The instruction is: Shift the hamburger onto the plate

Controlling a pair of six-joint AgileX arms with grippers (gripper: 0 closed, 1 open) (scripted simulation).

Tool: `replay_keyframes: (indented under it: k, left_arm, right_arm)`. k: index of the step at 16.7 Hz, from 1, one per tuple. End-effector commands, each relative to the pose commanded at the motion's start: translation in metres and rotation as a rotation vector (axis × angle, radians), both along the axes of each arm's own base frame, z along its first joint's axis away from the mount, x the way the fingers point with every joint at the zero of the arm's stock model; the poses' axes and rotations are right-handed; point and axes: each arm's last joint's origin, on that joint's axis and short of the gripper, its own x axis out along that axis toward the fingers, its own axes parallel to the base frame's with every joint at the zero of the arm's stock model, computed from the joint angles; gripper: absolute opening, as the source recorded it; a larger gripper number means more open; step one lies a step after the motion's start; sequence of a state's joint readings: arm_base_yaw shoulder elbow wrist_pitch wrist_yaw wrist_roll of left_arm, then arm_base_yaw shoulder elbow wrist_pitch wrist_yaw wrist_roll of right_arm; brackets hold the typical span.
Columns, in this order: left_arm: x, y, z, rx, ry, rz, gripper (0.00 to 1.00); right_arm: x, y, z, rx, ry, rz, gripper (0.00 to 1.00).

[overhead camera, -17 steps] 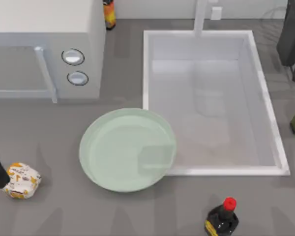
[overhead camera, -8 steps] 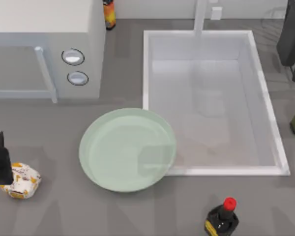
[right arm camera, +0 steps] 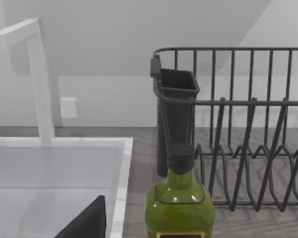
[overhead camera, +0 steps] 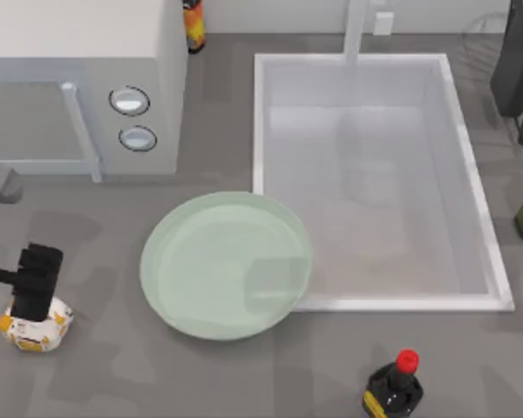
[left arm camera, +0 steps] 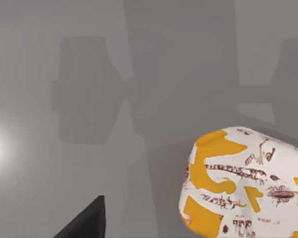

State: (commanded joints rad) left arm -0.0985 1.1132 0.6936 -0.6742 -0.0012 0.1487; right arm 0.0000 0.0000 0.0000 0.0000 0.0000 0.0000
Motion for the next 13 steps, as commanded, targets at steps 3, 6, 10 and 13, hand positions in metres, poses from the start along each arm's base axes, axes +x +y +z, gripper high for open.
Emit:
replay_keyframes:
  k: [3, 6, 10, 13]
  left_arm:
    - [0.031, -0.007, -0.013, 0.036, 0.235, -0.047, 1.00]
    - [0.053, -0.013, -0.026, 0.060, 0.396, -0.082, 1.00]
    - [0.063, -0.016, -0.032, 0.071, 0.468, -0.098, 1.00]
    - [0.063, -0.016, -0.032, 0.071, 0.468, -0.098, 1.00]
  right_arm:
    - [0.000, 0.000, 0.000, 0.000, 0.000, 0.000, 1.00]
    - [0.000, 0.000, 0.000, 0.000, 0.000, 0.000, 1.00]
    - [0.000, 0.000, 0.000, 0.000, 0.000, 0.000, 1.00]
    - [0.000, 0.000, 0.000, 0.000, 0.000, 0.000, 1.00]
